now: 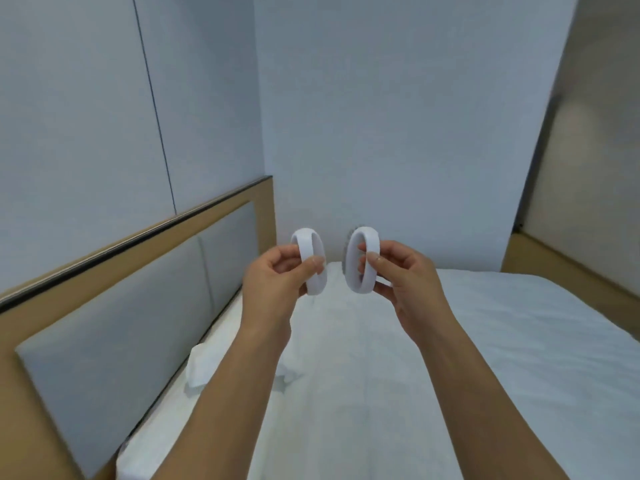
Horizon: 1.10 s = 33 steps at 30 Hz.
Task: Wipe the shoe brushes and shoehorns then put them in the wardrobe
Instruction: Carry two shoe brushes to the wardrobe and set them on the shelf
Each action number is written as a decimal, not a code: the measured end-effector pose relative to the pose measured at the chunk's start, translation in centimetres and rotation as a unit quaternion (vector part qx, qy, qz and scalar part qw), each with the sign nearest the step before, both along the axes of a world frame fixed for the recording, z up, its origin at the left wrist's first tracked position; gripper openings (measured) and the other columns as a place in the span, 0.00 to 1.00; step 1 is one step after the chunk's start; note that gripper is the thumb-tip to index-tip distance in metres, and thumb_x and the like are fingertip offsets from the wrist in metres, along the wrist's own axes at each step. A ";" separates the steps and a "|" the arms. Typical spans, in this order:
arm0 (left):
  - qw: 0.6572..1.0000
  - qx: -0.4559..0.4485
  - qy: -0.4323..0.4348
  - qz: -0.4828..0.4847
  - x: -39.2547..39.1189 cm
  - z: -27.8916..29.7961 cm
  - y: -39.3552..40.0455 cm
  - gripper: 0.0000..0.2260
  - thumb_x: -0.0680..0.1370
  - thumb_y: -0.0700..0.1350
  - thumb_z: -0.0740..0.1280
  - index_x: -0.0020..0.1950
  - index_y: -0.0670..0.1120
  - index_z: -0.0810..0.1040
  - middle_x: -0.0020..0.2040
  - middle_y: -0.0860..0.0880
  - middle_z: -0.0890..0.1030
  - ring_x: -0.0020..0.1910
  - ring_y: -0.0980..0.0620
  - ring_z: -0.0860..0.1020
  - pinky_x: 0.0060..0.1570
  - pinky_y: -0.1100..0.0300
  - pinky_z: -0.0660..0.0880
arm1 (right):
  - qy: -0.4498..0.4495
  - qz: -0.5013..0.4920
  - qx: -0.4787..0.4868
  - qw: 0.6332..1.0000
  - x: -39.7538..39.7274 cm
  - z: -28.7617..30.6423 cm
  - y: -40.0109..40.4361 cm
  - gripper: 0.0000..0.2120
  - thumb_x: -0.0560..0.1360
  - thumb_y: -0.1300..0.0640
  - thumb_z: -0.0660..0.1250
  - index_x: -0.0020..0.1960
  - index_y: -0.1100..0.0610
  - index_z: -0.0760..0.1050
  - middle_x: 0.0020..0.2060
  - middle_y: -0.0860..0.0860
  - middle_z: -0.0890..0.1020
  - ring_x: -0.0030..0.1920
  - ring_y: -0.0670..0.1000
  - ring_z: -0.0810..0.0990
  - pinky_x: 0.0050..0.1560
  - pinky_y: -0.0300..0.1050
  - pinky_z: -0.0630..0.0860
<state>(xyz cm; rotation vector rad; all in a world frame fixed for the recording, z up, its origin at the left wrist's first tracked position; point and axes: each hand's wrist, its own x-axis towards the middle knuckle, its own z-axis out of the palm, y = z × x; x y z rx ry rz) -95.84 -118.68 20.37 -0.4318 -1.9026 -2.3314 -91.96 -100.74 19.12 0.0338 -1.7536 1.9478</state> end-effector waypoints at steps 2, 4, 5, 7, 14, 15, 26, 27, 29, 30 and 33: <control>0.999 0.020 -0.003 -0.043 0.7 -0.2 1.2 0.10 0.72 0.40 0.75 0.52 0.44 0.82 0.45 0.46 0.86 0.48 0.48 0.84 0.51 0.45 0.81 | 0.000 -0.035 0.001 0.999 2.2 -0.3 0.7 0.07 0.77 0.61 0.69 0.53 0.55 0.84 0.46 0.56 0.85 0.49 0.52 0.83 0.46 0.43 0.80; 0.997 0.022 0.006 -0.080 1.7 -0.4 2.8 0.10 0.72 0.40 0.75 0.52 0.44 0.82 0.46 0.46 0.86 0.48 0.48 0.84 0.52 0.44 0.81 | -0.004 -0.076 0.003 0.997 4.7 -0.7 1.6 0.07 0.77 0.61 0.70 0.53 0.55 0.84 0.47 0.55 0.85 0.49 0.53 0.84 0.47 0.43 0.80; 0.995 0.017 0.015 -0.098 2.4 -0.4 3.7 0.09 0.72 0.41 0.75 0.51 0.45 0.82 0.45 0.46 0.86 0.48 0.48 0.84 0.52 0.44 0.81 | -0.006 -0.099 0.004 0.995 6.0 -0.9 2.1 0.08 0.77 0.60 0.70 0.54 0.55 0.84 0.47 0.55 0.86 0.50 0.53 0.84 0.47 0.44 0.81; 0.991 0.007 0.033 -0.133 4.0 -0.4 5.8 0.08 0.72 0.40 0.75 0.50 0.45 0.82 0.44 0.48 0.86 0.46 0.50 0.84 0.53 0.44 0.80 | -0.012 -0.148 0.007 0.989 8.8 -1.0 3.3 0.08 0.77 0.60 0.70 0.55 0.56 0.83 0.47 0.54 0.86 0.51 0.54 0.85 0.50 0.48 0.82; 0.965 -0.007 0.067 -0.252 11.0 1.1 14.7 0.06 0.72 0.40 0.74 0.48 0.47 0.83 0.43 0.50 0.86 0.47 0.51 0.84 0.53 0.43 0.80 | 0.003 -0.289 0.009 0.957 19.8 0.5 8.9 0.08 0.77 0.61 0.69 0.54 0.56 0.84 0.50 0.55 0.85 0.54 0.56 0.83 0.53 0.50 0.82; 0.961 -0.007 0.071 -0.266 12.1 1.3 16.1 0.06 0.72 0.40 0.75 0.48 0.47 0.83 0.43 0.51 0.86 0.46 0.53 0.84 0.53 0.44 0.80 | 0.007 -0.307 0.009 0.952 21.3 0.7 9.8 0.07 0.77 0.62 0.69 0.54 0.56 0.84 0.50 0.56 0.85 0.54 0.57 0.83 0.54 0.51 0.82; 0.907 0.022 0.131 -0.399 26.1 3.4 33.0 0.07 0.73 0.40 0.74 0.48 0.50 0.83 0.41 0.55 0.86 0.41 0.60 0.83 0.43 0.61 0.82 | 0.042 -0.421 0.034 0.905 37.5 3.1 22.2 0.08 0.76 0.60 0.70 0.54 0.56 0.84 0.50 0.60 0.84 0.50 0.55 0.84 0.53 0.52 0.81; 0.902 0.029 0.131 -0.410 27.5 3.5 34.6 0.07 0.73 0.40 0.74 0.48 0.50 0.83 0.41 0.54 0.86 0.41 0.59 0.83 0.41 0.63 0.81 | 0.043 -0.433 0.038 0.900 39.0 3.3 23.5 0.07 0.76 0.59 0.70 0.53 0.55 0.84 0.49 0.60 0.85 0.50 0.55 0.84 0.53 0.52 0.81; 0.894 0.038 0.128 -0.428 30.1 3.7 37.7 0.07 0.73 0.41 0.74 0.47 0.51 0.82 0.41 0.54 0.86 0.41 0.60 0.83 0.38 0.65 0.80 | 0.039 -0.454 0.047 0.889 42.2 3.6 26.1 0.08 0.74 0.56 0.71 0.52 0.54 0.84 0.47 0.57 0.85 0.50 0.54 0.84 0.54 0.53 0.81; 0.890 0.038 0.127 -0.437 31.4 3.7 39.2 0.07 0.73 0.41 0.73 0.47 0.52 0.82 0.41 0.55 0.86 0.41 0.61 0.83 0.38 0.64 0.79 | 0.037 -0.463 0.050 0.884 43.7 3.6 27.4 0.09 0.73 0.55 0.71 0.51 0.54 0.84 0.46 0.56 0.85 0.49 0.55 0.84 0.54 0.54 0.81; 0.875 0.038 0.115 -0.468 35.2 3.8 43.5 0.06 0.73 0.41 0.73 0.47 0.51 0.82 0.42 0.53 0.86 0.43 0.58 0.84 0.47 0.53 0.81 | 0.035 -0.491 0.048 0.869 48.3 3.5 30.9 0.07 0.74 0.56 0.71 0.51 0.54 0.84 0.46 0.55 0.85 0.51 0.58 0.84 0.57 0.57 0.79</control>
